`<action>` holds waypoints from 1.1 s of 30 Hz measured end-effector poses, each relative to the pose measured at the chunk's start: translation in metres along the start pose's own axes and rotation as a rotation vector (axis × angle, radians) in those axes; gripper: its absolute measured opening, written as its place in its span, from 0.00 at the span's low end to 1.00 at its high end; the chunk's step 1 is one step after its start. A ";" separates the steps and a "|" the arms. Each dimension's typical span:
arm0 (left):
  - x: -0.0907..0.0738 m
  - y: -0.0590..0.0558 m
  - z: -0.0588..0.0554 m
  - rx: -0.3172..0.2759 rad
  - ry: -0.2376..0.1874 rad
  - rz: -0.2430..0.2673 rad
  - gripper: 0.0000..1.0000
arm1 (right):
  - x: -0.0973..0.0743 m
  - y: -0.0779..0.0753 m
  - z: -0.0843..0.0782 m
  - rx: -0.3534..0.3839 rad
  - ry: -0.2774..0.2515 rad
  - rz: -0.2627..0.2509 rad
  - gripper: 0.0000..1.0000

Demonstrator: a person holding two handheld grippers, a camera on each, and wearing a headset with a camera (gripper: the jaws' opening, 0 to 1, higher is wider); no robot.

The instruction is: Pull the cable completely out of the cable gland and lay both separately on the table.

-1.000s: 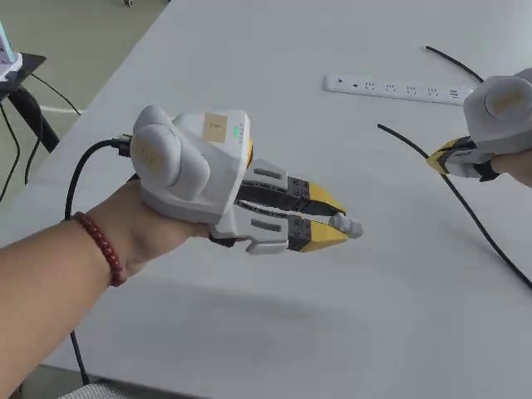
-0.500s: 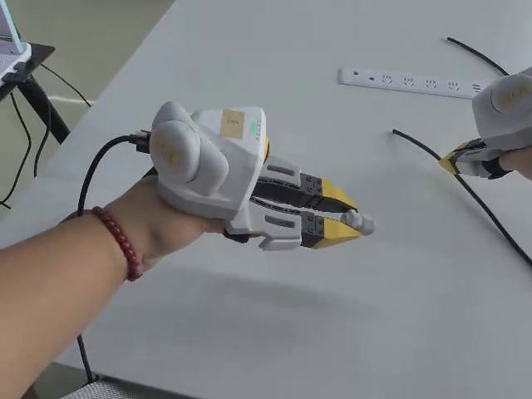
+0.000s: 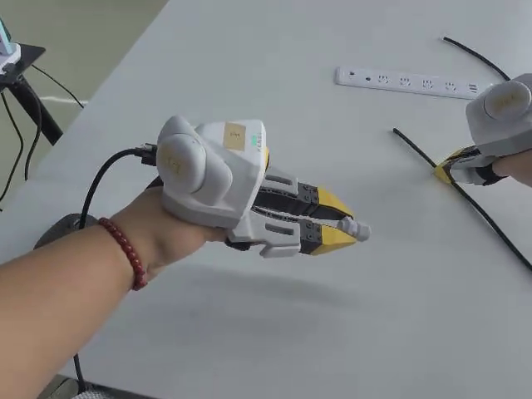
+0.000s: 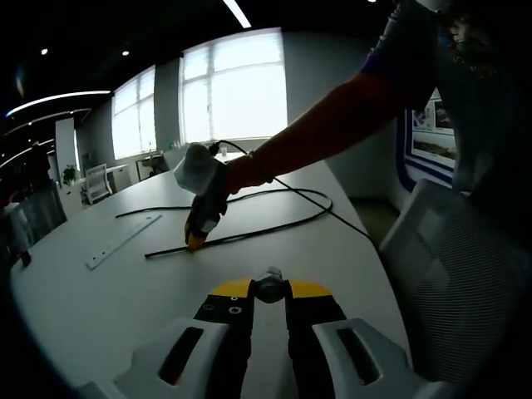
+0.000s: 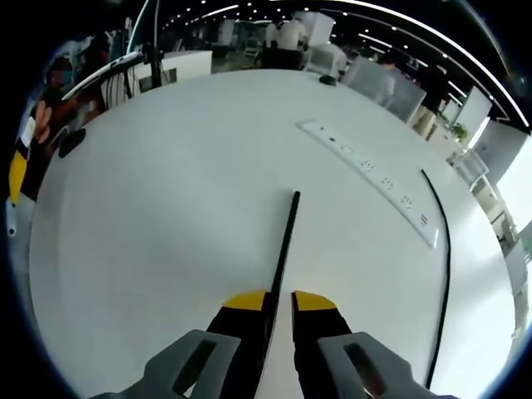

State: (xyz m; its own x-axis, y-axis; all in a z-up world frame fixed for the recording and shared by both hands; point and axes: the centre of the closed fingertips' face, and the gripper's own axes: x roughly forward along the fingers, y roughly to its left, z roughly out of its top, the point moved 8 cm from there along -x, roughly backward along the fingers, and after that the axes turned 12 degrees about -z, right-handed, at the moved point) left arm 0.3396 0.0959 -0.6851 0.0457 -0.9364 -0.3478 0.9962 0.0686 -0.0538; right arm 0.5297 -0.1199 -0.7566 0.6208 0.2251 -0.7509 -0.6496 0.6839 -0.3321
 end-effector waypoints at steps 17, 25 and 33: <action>0.005 0.000 0.002 0.006 -0.016 -0.008 0.15 | -0.030 0.006 0.007 0.078 -0.095 0.005 0.54; 0.007 -0.003 0.004 0.010 -0.018 -0.011 0.15 | -0.068 0.015 -0.001 0.113 -0.169 -0.016 0.77; 0.003 -0.001 0.002 0.003 -0.023 0.006 0.15 | -0.118 0.027 -0.023 0.183 -0.230 -0.043 0.86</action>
State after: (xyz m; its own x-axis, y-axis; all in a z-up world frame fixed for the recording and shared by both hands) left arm 0.3386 0.0926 -0.6845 0.0533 -0.9437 -0.3266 0.9961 0.0731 -0.0488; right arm 0.4284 -0.1438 -0.6899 0.7426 0.3307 -0.5824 -0.5439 0.8052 -0.2363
